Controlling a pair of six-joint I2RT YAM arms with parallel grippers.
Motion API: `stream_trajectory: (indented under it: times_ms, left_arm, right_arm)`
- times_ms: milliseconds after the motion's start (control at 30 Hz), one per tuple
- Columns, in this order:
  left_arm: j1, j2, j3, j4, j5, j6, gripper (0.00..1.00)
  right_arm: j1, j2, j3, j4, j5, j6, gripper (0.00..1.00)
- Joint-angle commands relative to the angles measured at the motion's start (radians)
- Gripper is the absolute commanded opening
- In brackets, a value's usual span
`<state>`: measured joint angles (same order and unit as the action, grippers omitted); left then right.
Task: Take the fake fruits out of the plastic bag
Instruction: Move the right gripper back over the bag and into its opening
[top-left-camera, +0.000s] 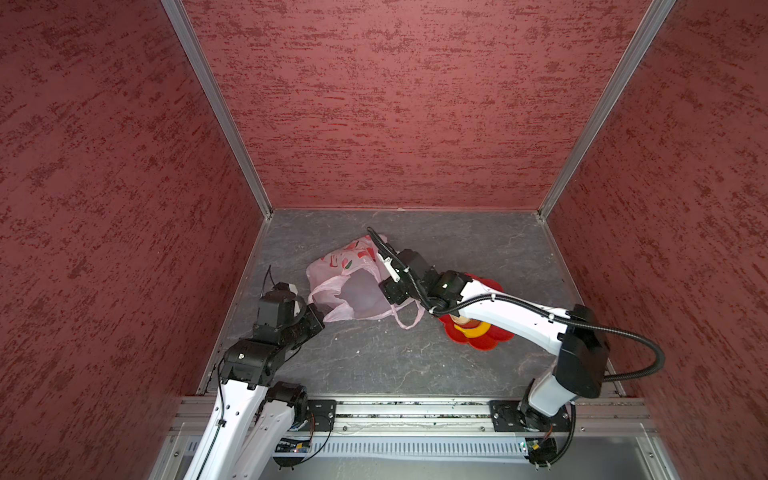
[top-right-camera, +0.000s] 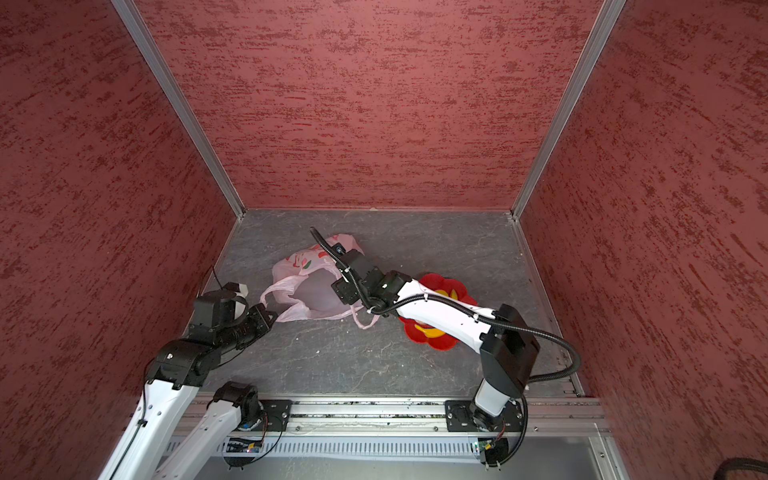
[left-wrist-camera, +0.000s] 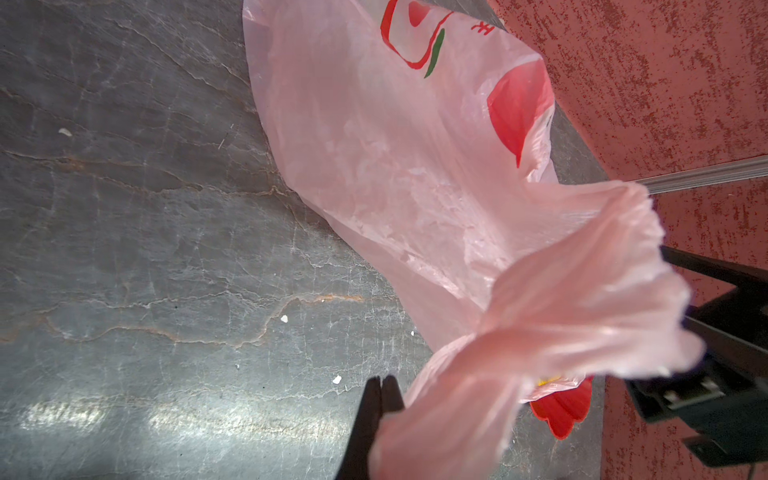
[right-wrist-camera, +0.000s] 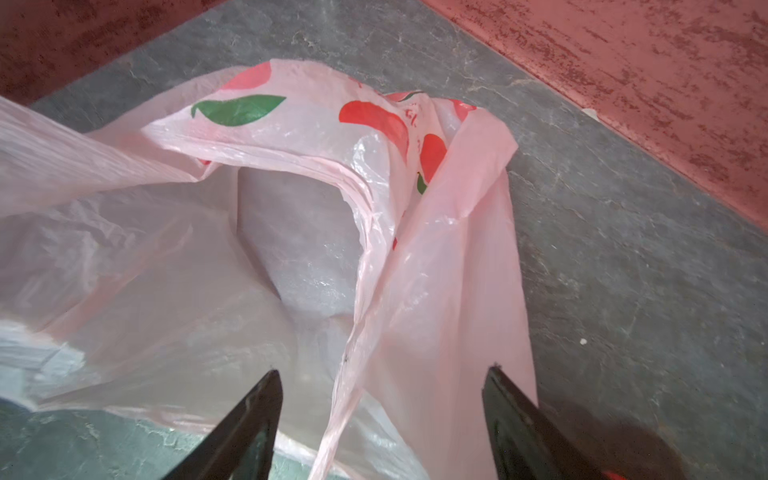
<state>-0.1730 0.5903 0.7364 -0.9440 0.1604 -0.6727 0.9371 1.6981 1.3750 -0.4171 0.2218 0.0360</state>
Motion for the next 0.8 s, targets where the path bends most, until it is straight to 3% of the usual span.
stream_trajectory:
  times_ms: [0, 300, 767]
  left_arm:
    - [0.005, -0.009, 0.018, -0.013, 0.021, 0.024, 0.0]
    - [0.006, -0.036, 0.015, -0.009, 0.022, 0.013, 0.0]
    - [0.005, -0.079, -0.025, -0.003, 0.034, -0.019, 0.0]
  right_arm:
    - [0.002, 0.042, 0.06, 0.013, 0.036, -0.081, 0.8]
    - [-0.004, 0.236, 0.201, -0.018, 0.133, -0.121, 0.89]
    - [-0.085, 0.422, 0.362, 0.014, 0.141, -0.116, 0.89]
